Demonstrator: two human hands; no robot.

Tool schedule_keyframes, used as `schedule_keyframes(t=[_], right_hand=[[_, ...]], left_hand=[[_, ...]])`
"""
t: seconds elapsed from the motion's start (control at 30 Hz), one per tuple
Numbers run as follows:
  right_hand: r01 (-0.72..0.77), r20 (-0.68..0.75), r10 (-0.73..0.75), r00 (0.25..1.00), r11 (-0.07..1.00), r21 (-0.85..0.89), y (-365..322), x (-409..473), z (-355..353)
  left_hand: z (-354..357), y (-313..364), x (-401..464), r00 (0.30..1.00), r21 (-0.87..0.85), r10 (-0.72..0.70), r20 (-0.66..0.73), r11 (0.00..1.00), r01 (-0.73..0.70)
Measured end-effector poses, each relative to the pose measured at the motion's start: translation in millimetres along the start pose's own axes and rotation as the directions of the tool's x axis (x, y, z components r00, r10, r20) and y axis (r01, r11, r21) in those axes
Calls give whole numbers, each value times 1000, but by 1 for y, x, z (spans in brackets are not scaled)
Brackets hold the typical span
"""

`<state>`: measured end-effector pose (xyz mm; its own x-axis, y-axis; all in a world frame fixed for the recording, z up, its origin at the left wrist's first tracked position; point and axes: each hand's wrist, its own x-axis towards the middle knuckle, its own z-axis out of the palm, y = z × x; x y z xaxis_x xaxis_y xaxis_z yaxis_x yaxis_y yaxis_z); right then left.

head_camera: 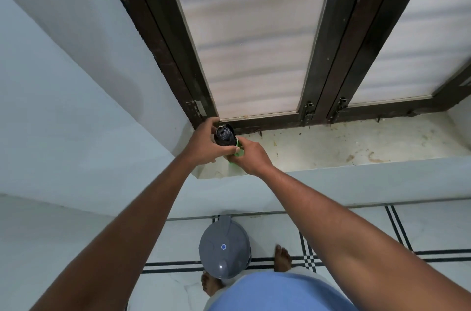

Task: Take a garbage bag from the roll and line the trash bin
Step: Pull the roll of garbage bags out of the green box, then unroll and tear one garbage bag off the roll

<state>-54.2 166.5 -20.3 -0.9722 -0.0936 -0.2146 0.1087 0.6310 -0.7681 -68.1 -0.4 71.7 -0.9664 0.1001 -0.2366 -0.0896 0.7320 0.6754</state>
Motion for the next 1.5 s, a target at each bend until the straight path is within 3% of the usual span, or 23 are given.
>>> schedule_keyframes(t=[0.17, 0.3, 0.5, 0.63, 0.77, 1.07, 1.17, 1.23, 1.33, 1.4, 1.5], right_hand=[[-2, 12, 2, 1000, 1000, 15, -2, -2, -2], [-27, -9, 27, 1000, 1000, 15, 3, -3, -4], [-35, 9, 36, 999, 999, -33, 8, -4, 7], [-4, -51, -9, 999, 971, -237, 8, 6, 0], [28, -7, -34, 999, 908, -417, 7, 14, -5], [13, 10, -10, 1000, 947, -321, -2, 15, 26], [-47, 17, 50, 999, 984, -175, 4, 8, 19], [-124, -71, 131, 989, 987, 100, 8, 0, 9], [-176, -171, 317, 933, 815, 553, 0, -17, -17], [-141, -112, 307, 945, 693, 707, -10, -30, -38], [-191, 95, 182, 979, 633, 750, -27, -46, -60]], left_hand=[[-3, -2, 7, 995, 28, 86, -46, 996, -84], [-24, 12, 1, 983, -73, 101, -155, 991, -114], [-56, 37, -11, 957, -400, -10, -289, 910, -111], [-45, 31, -19, 917, -520, -109, -384, 846, -117], [-32, 19, -26, 903, -581, -160, -399, 806, -114], [-11, -2, -35, 938, -620, -182, -295, 784, -43], [-7, -6, -33, 946, -628, -199, -255, 778, -6], [-5, -5, -34, 958, -625, -183, -223, 781, 4], [-3, -8, -32, 970, -634, -174, -172, 773, 26], [-2, -9, -30, 980, -658, -165, -115, 751, 49], [0, -5, -26, 989, -676, -142, -44, 733, 75]])
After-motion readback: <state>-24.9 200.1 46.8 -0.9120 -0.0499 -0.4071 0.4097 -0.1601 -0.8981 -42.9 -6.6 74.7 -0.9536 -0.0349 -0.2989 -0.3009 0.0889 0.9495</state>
